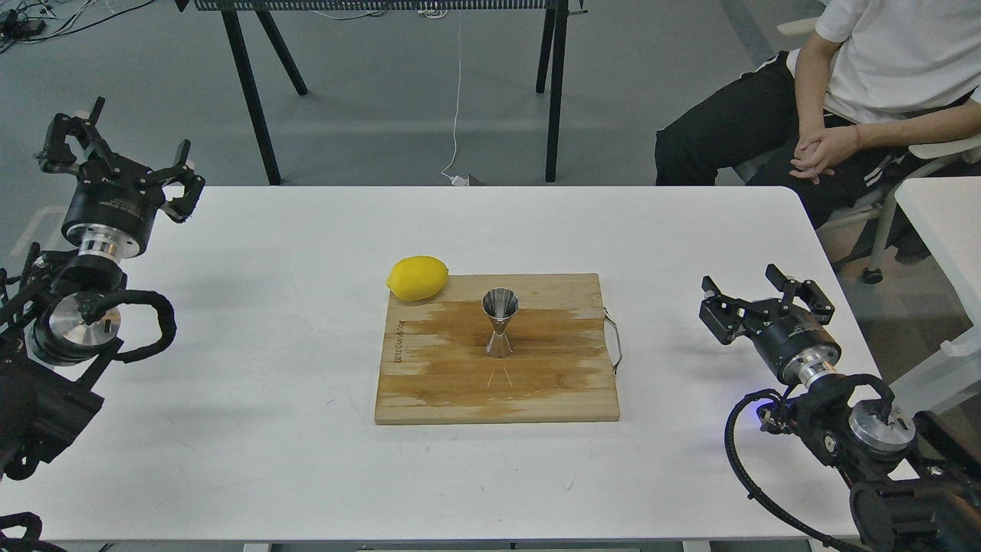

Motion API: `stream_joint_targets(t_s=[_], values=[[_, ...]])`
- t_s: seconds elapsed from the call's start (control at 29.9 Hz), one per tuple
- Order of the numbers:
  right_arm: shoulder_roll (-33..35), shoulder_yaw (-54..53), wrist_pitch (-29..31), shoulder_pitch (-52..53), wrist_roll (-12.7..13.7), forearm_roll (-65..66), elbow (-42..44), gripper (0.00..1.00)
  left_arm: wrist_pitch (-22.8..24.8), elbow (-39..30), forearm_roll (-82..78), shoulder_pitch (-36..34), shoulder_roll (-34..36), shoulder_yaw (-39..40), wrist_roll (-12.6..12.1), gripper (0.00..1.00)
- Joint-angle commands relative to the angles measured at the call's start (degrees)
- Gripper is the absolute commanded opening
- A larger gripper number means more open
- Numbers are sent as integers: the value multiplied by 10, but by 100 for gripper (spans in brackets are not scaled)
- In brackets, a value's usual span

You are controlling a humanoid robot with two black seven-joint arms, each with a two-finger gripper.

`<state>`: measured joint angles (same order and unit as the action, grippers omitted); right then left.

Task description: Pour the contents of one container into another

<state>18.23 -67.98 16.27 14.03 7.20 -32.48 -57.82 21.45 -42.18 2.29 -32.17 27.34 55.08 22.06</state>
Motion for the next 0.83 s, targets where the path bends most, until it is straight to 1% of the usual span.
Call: stream_joint_targets(t_s=[0.0,0.07,0.17,0.3,0.43,0.5,0.6,0.67,0.8], values=[[44,-1,15,16,-2,35,-41,99,0,0,0,0,2,2,-2,100],[68,-5,41,27,-12,68,-48,100,0,0,0,0,3,1,-2,100],[78,-21,74,63,-34,105,-41,100,0,0,0,0,2,0,-2,100],[78,-25,80,111,-54,119,-21,100,-1,0,0,0,-3,0,-2,100],[79,-23,82,169,-59,126,37,100,0,0,0,-1,-4,-1,-2,100],[73,-18,89,205,-60,142,90,100,0,0,0,-1,-4,-2,-3,100],[66,-12,117,243,-61,157,164,100,3,0,0,0,-1,-3,-4,100],[51,-12,117,254,-64,159,199,100,7,0,0,0,0,-3,-4,100],[41,-12,117,258,-66,159,215,100,8,1,0,-1,1,-4,-4,100]])
